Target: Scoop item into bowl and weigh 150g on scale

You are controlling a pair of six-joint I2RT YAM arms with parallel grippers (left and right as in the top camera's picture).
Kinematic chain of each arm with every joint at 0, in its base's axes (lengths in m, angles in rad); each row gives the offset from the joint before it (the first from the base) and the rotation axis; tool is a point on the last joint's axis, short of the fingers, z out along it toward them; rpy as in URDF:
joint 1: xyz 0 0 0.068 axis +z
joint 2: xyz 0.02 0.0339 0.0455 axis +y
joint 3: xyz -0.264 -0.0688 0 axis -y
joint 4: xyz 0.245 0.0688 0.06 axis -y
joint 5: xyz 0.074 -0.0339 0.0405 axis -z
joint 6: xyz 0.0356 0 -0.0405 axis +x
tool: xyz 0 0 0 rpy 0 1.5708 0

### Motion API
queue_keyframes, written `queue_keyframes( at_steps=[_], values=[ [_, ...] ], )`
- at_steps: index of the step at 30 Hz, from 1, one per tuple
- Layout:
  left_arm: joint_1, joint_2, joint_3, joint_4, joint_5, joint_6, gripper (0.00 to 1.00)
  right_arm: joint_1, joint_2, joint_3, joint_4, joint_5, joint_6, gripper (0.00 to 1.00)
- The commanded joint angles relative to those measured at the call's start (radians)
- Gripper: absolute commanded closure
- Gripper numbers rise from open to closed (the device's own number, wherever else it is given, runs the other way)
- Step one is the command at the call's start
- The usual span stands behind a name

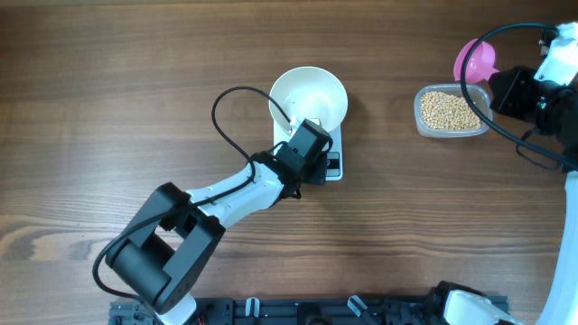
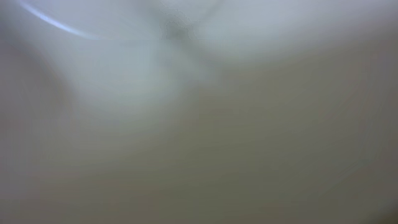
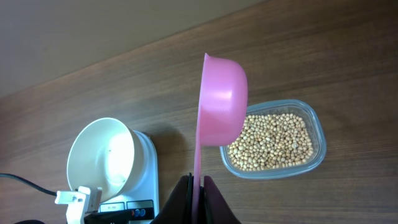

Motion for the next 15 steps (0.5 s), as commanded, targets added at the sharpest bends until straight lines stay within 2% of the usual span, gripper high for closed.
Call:
queue_keyframes(
  at_steps=[1,15],
  values=[
    [-0.002,0.017,-0.014,-0.018,-0.024,0.012,0.96,-0.002,-0.001,0.018,-0.002,0.014,-0.021,0.96],
    [-0.001,0.017,-0.014,-0.018,-0.034,0.013,0.96,-0.002,-0.001,0.018,-0.003,0.014,-0.021,0.96]
  ],
)
